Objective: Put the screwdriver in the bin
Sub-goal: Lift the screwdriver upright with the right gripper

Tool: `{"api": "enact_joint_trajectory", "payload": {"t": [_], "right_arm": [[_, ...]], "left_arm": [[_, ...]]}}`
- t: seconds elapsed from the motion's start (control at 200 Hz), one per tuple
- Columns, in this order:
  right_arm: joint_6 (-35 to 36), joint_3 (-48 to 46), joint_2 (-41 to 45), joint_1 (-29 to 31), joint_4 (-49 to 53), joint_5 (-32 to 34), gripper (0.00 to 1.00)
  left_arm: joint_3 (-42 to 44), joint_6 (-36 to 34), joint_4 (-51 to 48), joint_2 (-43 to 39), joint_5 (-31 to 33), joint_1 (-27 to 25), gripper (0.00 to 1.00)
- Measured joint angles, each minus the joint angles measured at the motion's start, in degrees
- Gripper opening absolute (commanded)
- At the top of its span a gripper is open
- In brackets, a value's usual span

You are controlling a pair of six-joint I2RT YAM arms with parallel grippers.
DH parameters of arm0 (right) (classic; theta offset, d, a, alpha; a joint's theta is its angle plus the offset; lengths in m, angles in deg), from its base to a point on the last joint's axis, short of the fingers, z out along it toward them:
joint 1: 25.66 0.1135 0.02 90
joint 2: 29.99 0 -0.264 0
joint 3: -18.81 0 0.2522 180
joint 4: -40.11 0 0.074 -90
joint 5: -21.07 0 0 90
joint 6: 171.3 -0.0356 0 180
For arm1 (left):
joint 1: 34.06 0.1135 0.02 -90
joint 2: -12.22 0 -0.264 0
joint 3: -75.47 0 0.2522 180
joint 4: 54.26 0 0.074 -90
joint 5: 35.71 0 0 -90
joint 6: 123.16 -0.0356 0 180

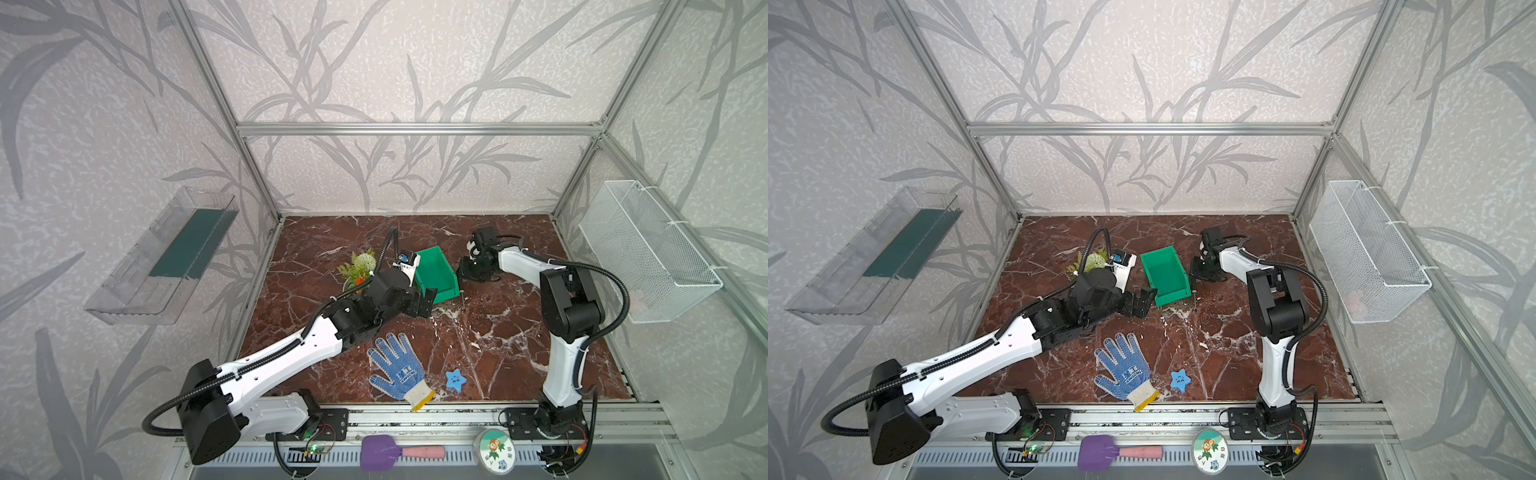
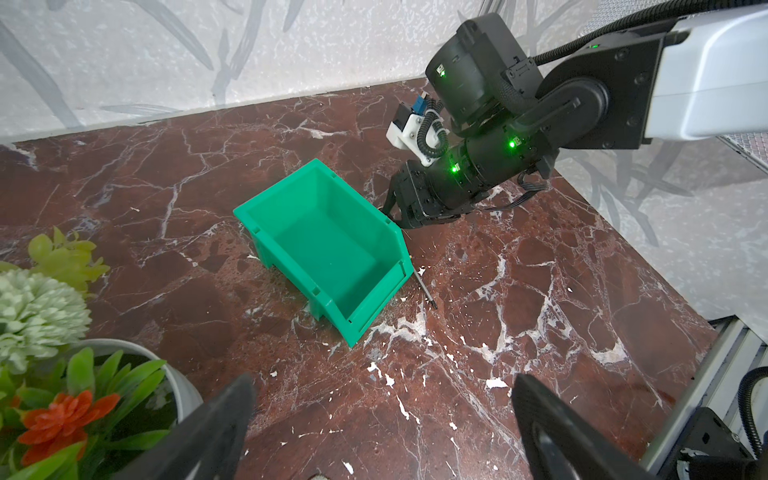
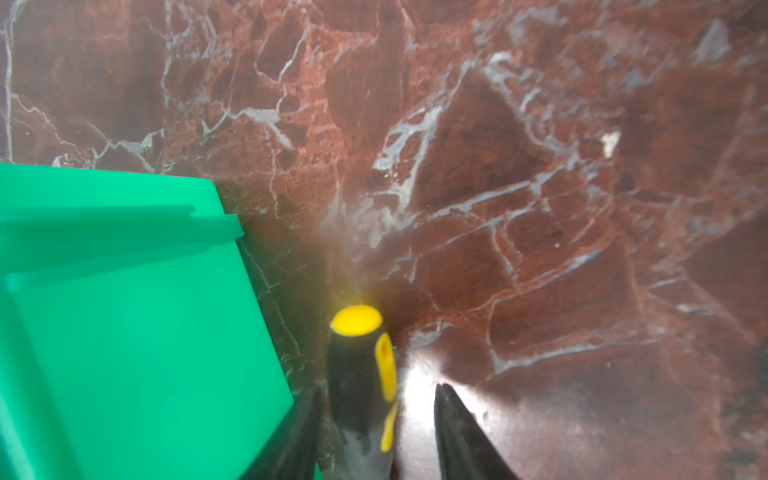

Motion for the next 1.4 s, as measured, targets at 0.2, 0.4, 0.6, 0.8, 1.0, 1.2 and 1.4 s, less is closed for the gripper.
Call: {"api": "enact_joint_trajectory", "payload": {"t": [0.2,0.4,0.6,0.8,1.0,1.2,1.4], "right_arm": [[0.0,-0.8,-0.2,2.6,0.0,1.8,0.40],[0.2,-1.7,-0.3,3.9,0.0,4.6,0.26],[2.1,-1.8,-0.1,4.3,0.5,8.7,0.06],[5.0,-3.4,3.3,4.5,4.4,13.4,0.05],[8.8,-2.8,14.5,5.7,7.7,16.0,0.05],[19.4,-1.3,22.2,12.2,2.0,16.3,0.07],[29.5,1.5,19.0,15.7,-1.6,13.3,0.08]], "left_arm": [[0.0,-0.4,0.0,-0.2,0.8,0.0,0.99],[0.1,-0.5,0.0,-0.6,0.9,0.0,0.99],[0.1,-0.9,-0.1,-0.7,1.1,0.0,0.99],[0.1,-1.9,-1.2,-0.7,0.9,0.2,0.99],[-1.0,-2.9,-3.9,-0.7,-0.3,1.8,0.99],[-1.5,-2.3,-5.2,-1.9,-3.5,5.1,0.99],[0.7,-1.0,-5.6,-6.6,-5.7,8.2,0.99]]}}
